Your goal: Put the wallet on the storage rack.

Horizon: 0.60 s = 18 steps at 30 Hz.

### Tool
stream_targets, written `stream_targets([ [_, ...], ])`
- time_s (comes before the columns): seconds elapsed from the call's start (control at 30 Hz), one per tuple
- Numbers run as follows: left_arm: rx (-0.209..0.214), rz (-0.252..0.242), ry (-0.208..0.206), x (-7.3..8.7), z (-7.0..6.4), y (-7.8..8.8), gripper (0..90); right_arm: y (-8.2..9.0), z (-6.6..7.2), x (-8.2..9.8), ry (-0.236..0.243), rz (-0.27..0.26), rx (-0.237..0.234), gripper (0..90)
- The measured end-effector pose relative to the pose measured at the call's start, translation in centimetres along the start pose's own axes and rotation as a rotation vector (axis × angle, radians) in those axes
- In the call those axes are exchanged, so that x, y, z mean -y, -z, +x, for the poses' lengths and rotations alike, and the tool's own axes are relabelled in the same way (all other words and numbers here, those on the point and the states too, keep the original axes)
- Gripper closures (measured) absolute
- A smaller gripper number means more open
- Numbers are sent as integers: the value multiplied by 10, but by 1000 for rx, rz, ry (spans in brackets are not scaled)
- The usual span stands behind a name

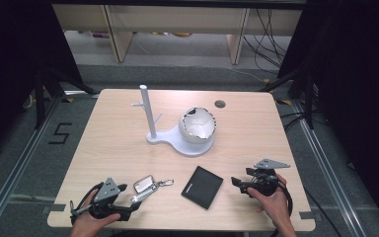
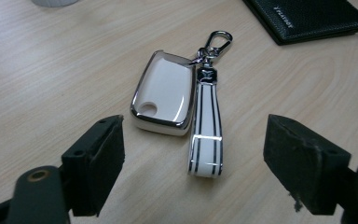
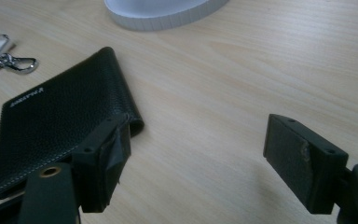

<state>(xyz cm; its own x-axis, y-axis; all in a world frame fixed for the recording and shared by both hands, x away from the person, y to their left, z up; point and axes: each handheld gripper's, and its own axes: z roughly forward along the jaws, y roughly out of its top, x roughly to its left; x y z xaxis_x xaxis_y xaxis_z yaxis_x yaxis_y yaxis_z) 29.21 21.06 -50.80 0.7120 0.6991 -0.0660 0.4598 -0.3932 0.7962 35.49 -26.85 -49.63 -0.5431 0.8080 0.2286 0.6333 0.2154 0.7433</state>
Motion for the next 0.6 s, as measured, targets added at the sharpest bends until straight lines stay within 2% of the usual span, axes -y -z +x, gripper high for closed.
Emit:
stream_targets([
  [0.03,4,-19,16,0,-2,-1,220,-1,0,0,-11,-5,-4,248],
  [0.07,13,-9,-4,0,-2,0,242,0,0,0,-20,-2,-17,248],
  [0.1,16,-12,-11,-1,-3,0,265,0,-3,0,-5,-11,-26,248],
  [0.13,19,-21,1,-2,-5,-1,276,1,-3,0,-15,-1,-29,248],
  [0.17,25,-26,-4,-2,-7,-1,296,1,0,0,-56,11,-41,248],
  [0.2,28,-27,-12,-2,-9,-2,336,0,0,0,-63,3,-60,248],
  [0.23,40,-29,-40,-3,-11,-1,371,0,0,1,-58,-6,-60,248],
  [0.27,40,-29,-40,-3,-11,-1,463,0,0,1,-58,-6,-60,248],
  [0.33,54,-45,-56,-4,-15,-2,497,0,0,0,-60,-7,-63,247],
  [0.37,55,-53,-59,-4,-17,-3,523,0,-3,-1,-21,-12,-44,245],
  [0.4,73,-59,-67,-5,-19,-3,596,0,-3,-1,-25,-9,-48,244],
  [0.43,85,-60,-71,-6,-21,-4,633,0,0,-1,-71,1,-72,244],
  [0.47,93,-72,-71,-7,-23,-6,681,-1,-2,-2,-47,-4,-78,243],
  [0.5,91,-62,-82,-9,-26,-7,727,-1,-2,-2,-37,-12,-74,240],
  [0.53,121,-74,-65,-11,-31,-11,755,-1,-2,-4,-51,-8,-89,240],
  [0.57,133,-76,-70,-13,-34,-13,790,0,1,-6,-93,3,-104,241],
  [0.6,142,-77,-70,-15,-39,-16,818,-2,-1,-8,-64,-17,-123,241],
])
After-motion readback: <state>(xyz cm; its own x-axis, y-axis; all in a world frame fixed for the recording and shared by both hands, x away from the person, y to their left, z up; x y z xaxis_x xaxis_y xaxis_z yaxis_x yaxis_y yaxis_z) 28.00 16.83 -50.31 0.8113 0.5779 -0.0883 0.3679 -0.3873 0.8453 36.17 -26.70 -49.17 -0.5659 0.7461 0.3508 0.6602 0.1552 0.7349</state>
